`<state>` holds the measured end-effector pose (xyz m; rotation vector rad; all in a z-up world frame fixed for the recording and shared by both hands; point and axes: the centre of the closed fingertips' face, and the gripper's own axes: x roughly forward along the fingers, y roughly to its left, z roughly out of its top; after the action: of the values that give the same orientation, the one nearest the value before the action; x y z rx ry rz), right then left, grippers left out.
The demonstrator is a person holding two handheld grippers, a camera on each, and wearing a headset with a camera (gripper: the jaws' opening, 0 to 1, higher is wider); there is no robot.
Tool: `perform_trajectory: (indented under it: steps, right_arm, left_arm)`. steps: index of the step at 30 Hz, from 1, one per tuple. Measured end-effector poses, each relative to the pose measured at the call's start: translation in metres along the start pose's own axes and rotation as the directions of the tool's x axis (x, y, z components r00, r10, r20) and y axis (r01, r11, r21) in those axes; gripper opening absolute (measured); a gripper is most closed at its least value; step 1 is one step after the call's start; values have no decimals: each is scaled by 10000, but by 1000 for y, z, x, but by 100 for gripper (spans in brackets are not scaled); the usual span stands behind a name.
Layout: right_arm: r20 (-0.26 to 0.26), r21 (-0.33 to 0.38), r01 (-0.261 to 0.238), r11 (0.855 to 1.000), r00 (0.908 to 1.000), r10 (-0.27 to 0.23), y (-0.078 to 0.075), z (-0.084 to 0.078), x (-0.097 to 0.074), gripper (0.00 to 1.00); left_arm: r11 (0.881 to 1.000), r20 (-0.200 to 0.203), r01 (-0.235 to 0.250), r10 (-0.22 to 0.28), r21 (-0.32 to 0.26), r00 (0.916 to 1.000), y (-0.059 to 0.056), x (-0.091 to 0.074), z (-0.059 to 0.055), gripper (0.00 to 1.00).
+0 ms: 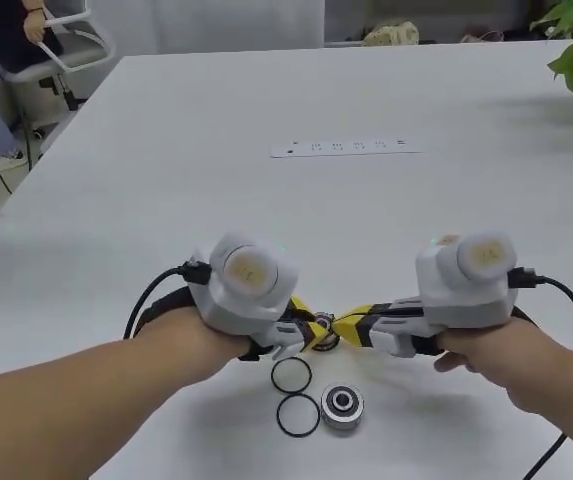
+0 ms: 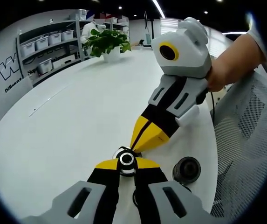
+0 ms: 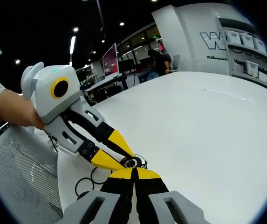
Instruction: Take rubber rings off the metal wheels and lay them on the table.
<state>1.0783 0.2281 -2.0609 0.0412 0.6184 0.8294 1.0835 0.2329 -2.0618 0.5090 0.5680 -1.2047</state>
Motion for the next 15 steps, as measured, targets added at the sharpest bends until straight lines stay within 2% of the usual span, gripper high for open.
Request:
perform_trajectory:
  steps: [10, 12, 13, 15]
  right_arm:
    - [-47, -226, -72, 9997, 10000, 71, 4, 0, 1, 0]
    - [39, -180, -214, 9996, 9998, 215, 8, 2, 2, 0]
    - [315, -242, -275, 9993, 9991, 282, 10, 8, 3, 0]
    - [460, -104, -517, 9986, 9976, 521, 15, 13, 3, 0]
  left_arm:
    - [10000, 3, 10, -10, 4, 10000, 0, 0, 0, 6]
    - [10000, 4, 23, -23, 9, 10000, -1, 0, 0, 6]
    - [10000, -1, 31, -31, 1, 10000, -1, 0, 0, 6]
    - [10000, 13, 20, -20, -3, 10000, -1, -1, -1, 6]
